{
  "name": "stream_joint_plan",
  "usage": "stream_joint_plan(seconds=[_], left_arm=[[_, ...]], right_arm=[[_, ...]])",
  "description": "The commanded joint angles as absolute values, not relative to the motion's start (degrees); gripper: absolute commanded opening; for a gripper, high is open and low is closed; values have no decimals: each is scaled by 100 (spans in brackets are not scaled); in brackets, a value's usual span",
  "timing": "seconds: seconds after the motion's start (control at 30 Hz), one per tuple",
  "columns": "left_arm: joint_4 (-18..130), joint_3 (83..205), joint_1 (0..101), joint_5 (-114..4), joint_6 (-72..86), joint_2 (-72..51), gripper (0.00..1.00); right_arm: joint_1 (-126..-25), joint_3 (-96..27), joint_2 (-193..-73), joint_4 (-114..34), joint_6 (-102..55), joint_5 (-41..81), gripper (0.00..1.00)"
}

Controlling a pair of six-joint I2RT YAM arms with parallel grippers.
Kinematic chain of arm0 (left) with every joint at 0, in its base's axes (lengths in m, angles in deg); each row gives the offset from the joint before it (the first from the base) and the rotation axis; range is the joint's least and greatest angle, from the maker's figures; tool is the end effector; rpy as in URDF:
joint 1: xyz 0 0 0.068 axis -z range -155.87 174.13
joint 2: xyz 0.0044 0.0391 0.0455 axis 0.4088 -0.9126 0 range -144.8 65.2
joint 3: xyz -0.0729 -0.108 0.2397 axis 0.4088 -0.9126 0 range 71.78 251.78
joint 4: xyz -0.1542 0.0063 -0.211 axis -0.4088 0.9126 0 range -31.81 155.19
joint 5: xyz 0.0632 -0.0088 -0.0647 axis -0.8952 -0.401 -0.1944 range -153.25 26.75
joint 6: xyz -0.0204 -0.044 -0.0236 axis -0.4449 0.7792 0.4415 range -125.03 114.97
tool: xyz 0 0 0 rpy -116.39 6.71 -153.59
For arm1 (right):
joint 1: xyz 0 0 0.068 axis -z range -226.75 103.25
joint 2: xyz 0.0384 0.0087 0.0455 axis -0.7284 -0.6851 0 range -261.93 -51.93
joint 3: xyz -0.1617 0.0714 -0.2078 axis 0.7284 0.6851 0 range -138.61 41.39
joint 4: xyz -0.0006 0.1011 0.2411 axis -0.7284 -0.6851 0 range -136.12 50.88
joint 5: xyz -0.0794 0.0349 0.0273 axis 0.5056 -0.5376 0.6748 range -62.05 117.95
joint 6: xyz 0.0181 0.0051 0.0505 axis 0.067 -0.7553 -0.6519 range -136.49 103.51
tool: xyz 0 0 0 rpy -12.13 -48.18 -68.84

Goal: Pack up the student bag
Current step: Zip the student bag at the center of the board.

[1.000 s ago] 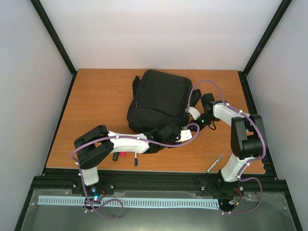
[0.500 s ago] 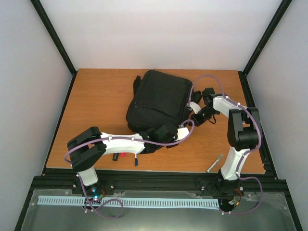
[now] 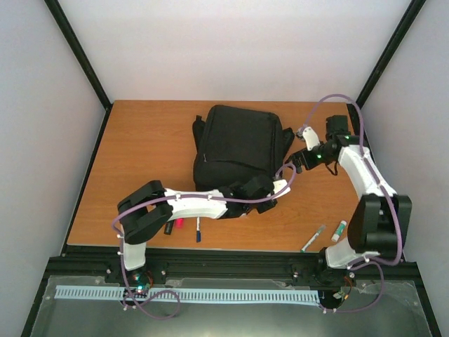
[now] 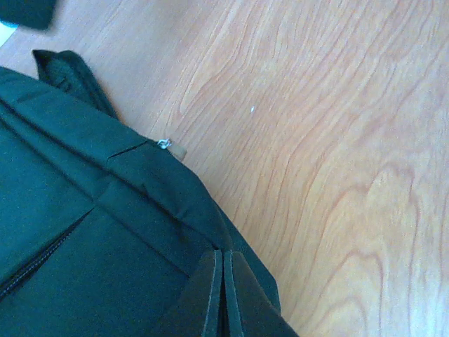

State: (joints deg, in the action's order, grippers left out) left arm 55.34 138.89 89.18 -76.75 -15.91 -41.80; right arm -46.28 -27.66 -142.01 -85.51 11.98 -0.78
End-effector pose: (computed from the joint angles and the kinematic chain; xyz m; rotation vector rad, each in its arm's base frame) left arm 0.1807 -0.3686 0.1895 1.2544 1.8189 -0.2680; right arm 0.3111 0.0145 0.2484 -0.7561 2.4849 0.5138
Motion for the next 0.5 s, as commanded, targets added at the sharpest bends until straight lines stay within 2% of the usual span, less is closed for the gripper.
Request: stream_joint_plan(seconds=[0.0,0.17,0.2,0.3,0.33,0.37,0.47], left_arm=[[5466,14727,9057,-7289,-1104,-4606,1],[5821,15661,9057,-6848,-645,-5119,2],[5990,15836,9057,-6762,-554,-5166,9],[5905,15738,9053,-6681,-310,-4928,59],[5781,15595,9045,-6723,-204,-4749,91],[5754,15496,9016,-6773,-111,-4601,99],[6089,15426,8874,-7114,326,-4160,100]], right_arm=[[-4389,-2591,-13434,-8358,785,-10,100],[-4393,-2443,-13168,-8201,434,1462,100],[-4394,-2436,-13202,-8240,482,1628,100],[-4371,-2494,-13277,-8393,643,1757,100],[-4348,-2494,-13265,-8433,719,1618,100],[-4342,-2495,-13240,-8461,767,1465,100],[-4341,-2530,-13158,-8510,767,966,100]])
